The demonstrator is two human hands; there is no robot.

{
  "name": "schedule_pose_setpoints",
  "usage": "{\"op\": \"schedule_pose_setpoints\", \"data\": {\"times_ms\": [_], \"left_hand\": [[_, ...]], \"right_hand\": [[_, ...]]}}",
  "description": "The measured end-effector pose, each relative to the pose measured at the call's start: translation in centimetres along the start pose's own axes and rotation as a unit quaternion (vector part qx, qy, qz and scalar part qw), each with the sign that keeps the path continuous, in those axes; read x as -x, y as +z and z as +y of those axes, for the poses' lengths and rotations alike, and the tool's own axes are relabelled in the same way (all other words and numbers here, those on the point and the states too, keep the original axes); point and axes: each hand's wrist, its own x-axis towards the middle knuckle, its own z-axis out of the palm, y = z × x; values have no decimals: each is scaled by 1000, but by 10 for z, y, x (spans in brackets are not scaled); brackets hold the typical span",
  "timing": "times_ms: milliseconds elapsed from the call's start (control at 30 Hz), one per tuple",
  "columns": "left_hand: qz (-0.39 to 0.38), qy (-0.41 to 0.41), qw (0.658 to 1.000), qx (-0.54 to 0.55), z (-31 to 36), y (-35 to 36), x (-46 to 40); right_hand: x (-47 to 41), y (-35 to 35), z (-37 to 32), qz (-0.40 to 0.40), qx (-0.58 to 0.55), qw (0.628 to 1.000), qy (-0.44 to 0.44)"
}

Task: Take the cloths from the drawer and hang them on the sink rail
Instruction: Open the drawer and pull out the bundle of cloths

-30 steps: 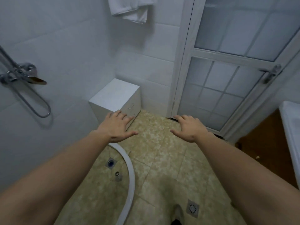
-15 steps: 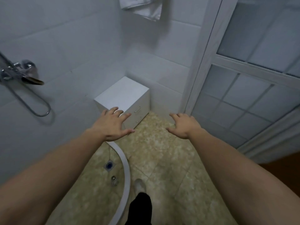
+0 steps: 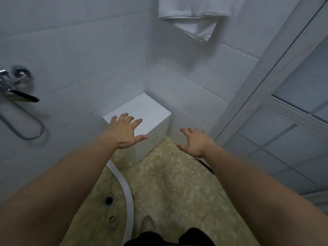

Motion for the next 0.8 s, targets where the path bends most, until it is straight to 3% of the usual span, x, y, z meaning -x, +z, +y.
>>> {"op": "schedule_pose_setpoints", "data": {"times_ms": [500,800], "left_hand": [[-65,-95,993,14,-28,28,-84],[-123,-249,959,50,17,44,-156]], "right_hand": [[-159,-28,40,-26,44,993,-104],[-291,-23,100,-64,53,968,-238]]}}
